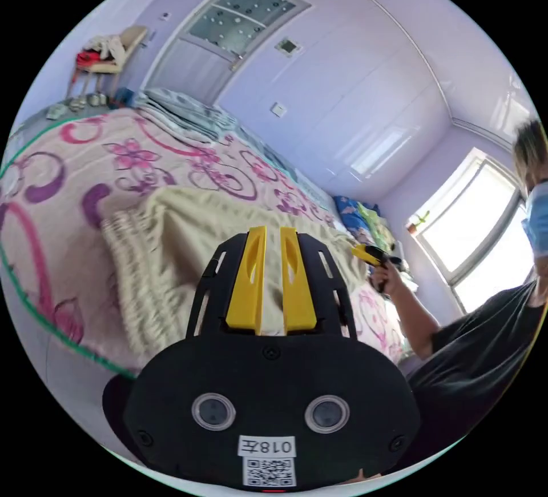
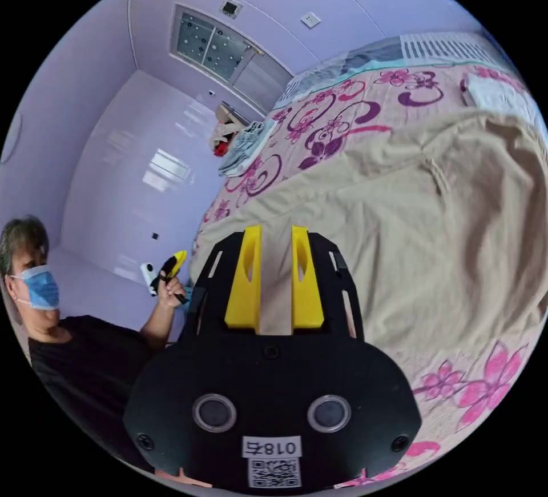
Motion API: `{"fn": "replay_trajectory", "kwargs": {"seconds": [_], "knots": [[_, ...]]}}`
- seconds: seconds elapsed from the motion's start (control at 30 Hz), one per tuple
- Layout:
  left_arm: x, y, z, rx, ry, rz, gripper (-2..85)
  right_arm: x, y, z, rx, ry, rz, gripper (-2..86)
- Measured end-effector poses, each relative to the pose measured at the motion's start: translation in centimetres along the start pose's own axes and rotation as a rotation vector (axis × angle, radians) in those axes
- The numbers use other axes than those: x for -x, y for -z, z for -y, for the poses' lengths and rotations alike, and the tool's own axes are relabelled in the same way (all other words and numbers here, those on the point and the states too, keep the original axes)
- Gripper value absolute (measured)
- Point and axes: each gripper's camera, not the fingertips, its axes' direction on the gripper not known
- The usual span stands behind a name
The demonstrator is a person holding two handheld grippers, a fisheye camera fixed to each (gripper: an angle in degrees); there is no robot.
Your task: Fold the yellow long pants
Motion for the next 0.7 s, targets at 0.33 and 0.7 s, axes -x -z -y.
{"fn": "replay_trajectory", "kwargs": {"seconds": [0.33, 0.7], "knots": [[7.6, 8.4, -12.1, 0.031, 0.429, 0.173, 15.5, 2.1, -7.6, -15.8, 0.179, -0.148, 0.169, 15.2], [12.8, 5.0, -18.1, 0.092, 0.687, -0.001, 19.1, -1.9, -13.3, -18.4, 0.127, -0.415, 0.327, 16.9]]}}
